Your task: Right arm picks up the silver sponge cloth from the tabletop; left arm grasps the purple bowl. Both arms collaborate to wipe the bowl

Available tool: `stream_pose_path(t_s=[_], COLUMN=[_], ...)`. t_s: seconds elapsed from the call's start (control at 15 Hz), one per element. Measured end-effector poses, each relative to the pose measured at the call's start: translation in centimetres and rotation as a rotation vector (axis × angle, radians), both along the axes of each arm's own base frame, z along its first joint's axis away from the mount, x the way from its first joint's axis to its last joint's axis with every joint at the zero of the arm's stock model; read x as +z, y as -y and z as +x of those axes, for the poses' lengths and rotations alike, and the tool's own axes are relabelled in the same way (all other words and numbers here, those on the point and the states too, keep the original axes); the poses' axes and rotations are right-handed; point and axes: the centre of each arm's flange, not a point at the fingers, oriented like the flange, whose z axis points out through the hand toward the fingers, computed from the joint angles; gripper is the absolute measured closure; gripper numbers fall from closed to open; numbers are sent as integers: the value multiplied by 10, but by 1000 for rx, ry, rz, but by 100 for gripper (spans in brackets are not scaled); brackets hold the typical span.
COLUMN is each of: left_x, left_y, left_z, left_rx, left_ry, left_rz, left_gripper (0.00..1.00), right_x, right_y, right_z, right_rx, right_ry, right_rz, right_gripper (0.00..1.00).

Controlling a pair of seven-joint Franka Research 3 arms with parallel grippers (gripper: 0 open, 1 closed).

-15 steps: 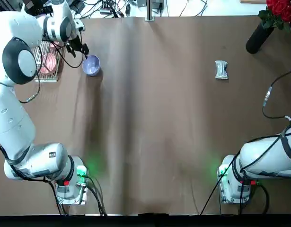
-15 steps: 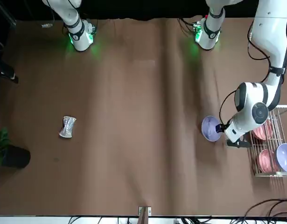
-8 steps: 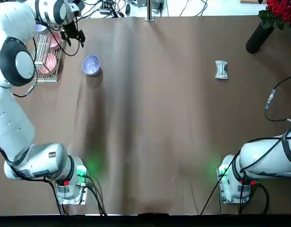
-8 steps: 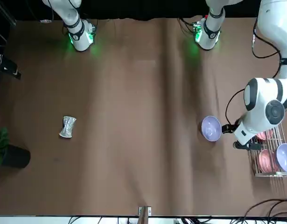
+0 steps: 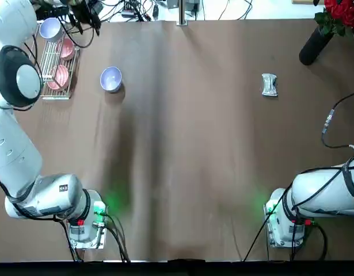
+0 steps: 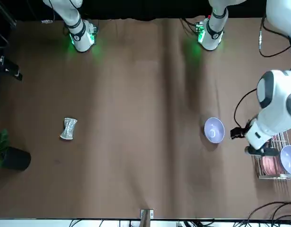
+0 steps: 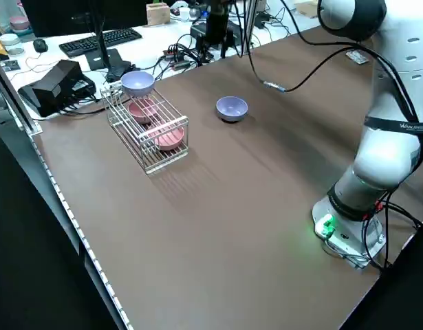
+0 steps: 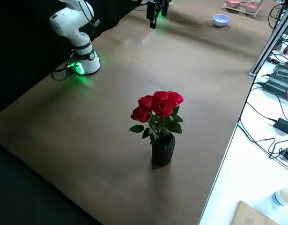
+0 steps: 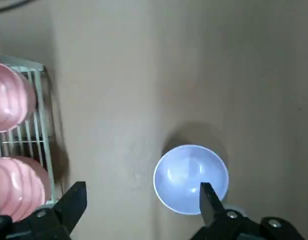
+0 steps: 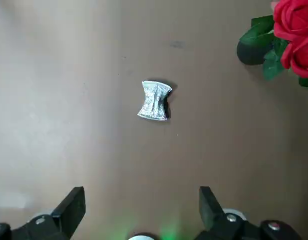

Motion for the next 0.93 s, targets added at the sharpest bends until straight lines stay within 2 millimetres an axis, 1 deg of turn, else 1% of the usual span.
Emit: stream_pose_path(t_s=[0.13,0.27,0.4,0.53,0.67,0.73,0.8,0.93], left_x=[43,79,109,133,142,142,138,134], left_y=[1,3,5,6,6,5,1,0], left_z=[-2,-8,-16,-29,-42,-46,-48,-48], left_rx=[18,29,30,27,26,27,33,36], left_ry=[14,30,63,65,19,-5,-30,-39], left_rz=[-29,-63,-70,-63,-53,-50,-47,-46], left_gripper=[0,0,0,0,0,0,0,0], right_x=[0,0,0,0,0,0,0,0], right_y=[-1,-2,-2,-2,-2,-2,-2,-2], right_z=[0,0,1,1,1,1,1,1], right_rx=[2,3,4,4,4,4,4,4], right_ry=[1,0,4,6,7,8,9,9], right_rz=[0,0,0,0,-1,-1,-1,-1], right_gripper=[0,0,0,0,0,0,0,0])
